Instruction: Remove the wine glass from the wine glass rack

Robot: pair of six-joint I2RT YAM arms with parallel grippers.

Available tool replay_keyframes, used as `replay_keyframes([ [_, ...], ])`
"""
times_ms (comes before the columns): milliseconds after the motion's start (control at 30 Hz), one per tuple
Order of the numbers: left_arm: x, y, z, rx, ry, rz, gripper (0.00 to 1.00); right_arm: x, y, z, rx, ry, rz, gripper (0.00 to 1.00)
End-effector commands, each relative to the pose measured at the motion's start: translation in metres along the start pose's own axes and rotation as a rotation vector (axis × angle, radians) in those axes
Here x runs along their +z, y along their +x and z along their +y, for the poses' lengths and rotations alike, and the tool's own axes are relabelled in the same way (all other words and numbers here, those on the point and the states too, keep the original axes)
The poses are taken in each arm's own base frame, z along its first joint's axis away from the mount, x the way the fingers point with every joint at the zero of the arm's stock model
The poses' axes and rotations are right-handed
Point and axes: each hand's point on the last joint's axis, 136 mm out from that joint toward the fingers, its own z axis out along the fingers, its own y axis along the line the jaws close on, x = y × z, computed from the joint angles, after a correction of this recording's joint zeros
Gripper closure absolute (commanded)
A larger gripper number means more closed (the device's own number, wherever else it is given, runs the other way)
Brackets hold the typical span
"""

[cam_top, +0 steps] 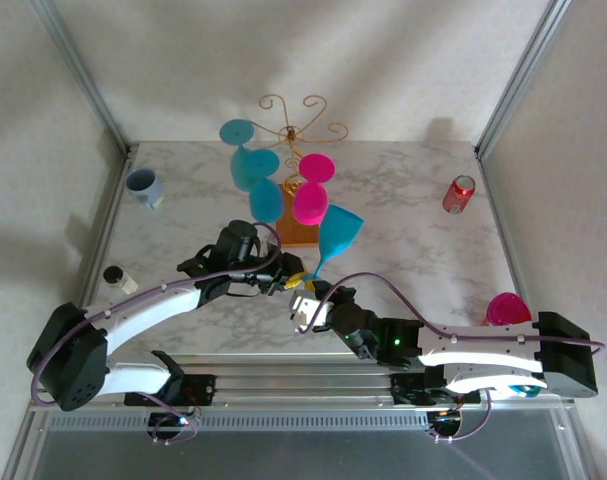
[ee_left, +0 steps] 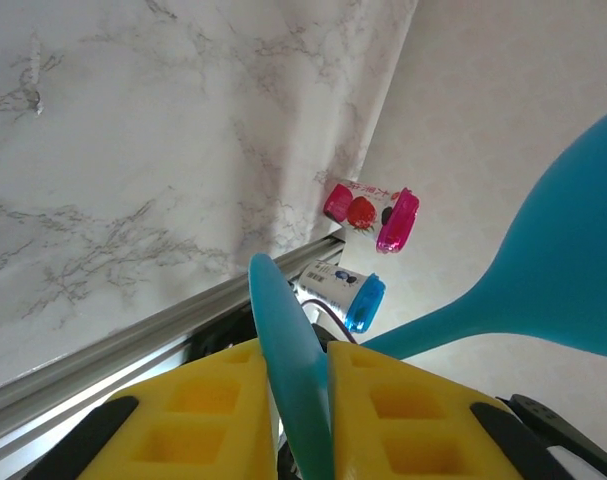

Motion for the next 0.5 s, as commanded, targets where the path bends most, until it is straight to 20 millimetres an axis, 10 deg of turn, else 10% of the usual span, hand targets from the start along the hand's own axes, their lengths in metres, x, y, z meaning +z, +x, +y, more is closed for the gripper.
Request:
replay_keyframes([
  [0,0.0036,0.0055,-0.0079,0.036,0.021,0.029,0.85,-0.0027,-0.0125,-0.0033,0.037,0.009,-0.047,1.0],
  [333,0.004,0.0061,-0.003,0.032,0.018,0.029,1.0,-0.0047,-0.0148,-0.0094,0.084,0.016,-0.042,1.0],
  [467,0.0048,0.0057,-0.0017,0.028,0.039,0.026,1.0,-0.0055,-0.0128,-0.0107,0.104,0.006,-0.013,0.73],
])
